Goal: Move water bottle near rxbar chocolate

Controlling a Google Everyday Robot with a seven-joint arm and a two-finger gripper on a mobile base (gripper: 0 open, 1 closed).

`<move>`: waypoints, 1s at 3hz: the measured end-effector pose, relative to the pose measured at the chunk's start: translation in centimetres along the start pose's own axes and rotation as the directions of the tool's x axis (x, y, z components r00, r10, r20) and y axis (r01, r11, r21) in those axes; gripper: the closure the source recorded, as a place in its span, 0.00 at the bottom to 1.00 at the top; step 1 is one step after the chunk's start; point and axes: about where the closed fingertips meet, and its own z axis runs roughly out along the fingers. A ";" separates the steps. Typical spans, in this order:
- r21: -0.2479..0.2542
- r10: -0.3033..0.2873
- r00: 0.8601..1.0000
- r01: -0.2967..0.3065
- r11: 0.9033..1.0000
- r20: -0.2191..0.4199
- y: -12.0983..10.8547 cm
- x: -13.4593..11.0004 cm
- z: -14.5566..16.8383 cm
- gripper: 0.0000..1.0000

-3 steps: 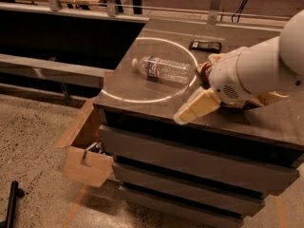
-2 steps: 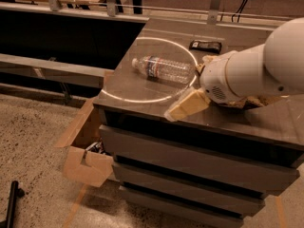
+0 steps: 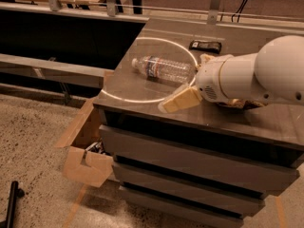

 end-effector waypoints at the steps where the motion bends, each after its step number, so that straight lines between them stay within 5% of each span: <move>1: 0.018 0.013 0.999 -0.014 1.000 0.034 -1.1 -0.2 0.6 0.00; 3: 0.023 0.029 0.998 -0.030 0.999 0.056 -2.9 -0.7 2.9 0.00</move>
Offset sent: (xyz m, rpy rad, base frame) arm 0.0488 -0.0057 -0.0035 0.0665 -0.0471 -0.0414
